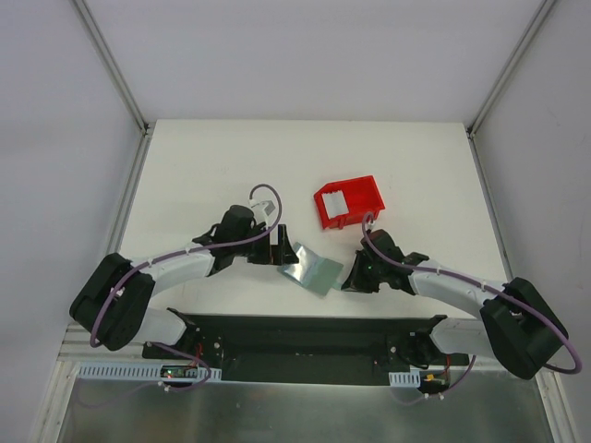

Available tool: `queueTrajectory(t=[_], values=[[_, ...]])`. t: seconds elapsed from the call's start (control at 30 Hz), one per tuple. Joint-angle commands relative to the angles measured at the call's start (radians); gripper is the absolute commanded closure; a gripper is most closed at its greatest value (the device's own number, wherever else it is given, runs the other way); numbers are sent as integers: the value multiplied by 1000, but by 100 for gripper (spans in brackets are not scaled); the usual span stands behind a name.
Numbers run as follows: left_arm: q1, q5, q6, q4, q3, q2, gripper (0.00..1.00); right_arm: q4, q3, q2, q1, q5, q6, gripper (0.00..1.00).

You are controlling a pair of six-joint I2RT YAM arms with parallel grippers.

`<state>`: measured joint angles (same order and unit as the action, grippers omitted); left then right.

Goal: Put the credit cards into the card holder
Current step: Open the card holder at the center of the board.

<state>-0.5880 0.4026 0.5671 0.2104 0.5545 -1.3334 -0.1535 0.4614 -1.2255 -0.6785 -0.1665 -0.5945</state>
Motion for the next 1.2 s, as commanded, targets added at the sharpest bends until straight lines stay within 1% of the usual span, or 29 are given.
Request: queueTrajectory(t=[0.0, 0.1, 0.17, 0.23, 0.37, 0.53, 0.63, 0.73, 0.87, 0.93, 1.03, 1.17], values=[[48, 68, -39, 55, 22, -27, 2, -124, 8, -11, 8, 107, 25, 100], [95, 111, -45, 58, 27, -41, 3, -142, 5, -15, 7, 120, 21, 99], [108, 114, -55, 60, 25, -44, 2, -158, 8, -26, 8, 130, 21, 100], [116, 154, -67, 57, 41, -68, 2, -169, 11, -43, 8, 139, 21, 100], [116, 261, -65, 78, 74, -160, 8, -182, 14, -74, 8, 159, 22, 100], [116, 315, -50, 109, 76, -243, 9, -182, 16, -106, 8, 160, 32, 100], [116, 309, -46, 106, 70, -269, 10, -181, 22, -114, 8, 160, 36, 99], [114, 341, -29, 122, 71, -292, 11, -178, 23, -117, 8, 159, 39, 100], [113, 392, 14, 185, 68, -316, 19, -172, 22, -129, 7, 154, 39, 100], [111, 409, 39, 213, 71, -313, 20, -170, 23, -140, 8, 154, 42, 100], [106, 403, 51, 218, 81, -293, 24, -166, 20, -152, 8, 154, 42, 100], [103, 401, 71, 233, 84, -259, 33, -155, 23, -170, 7, 147, 47, 100]])
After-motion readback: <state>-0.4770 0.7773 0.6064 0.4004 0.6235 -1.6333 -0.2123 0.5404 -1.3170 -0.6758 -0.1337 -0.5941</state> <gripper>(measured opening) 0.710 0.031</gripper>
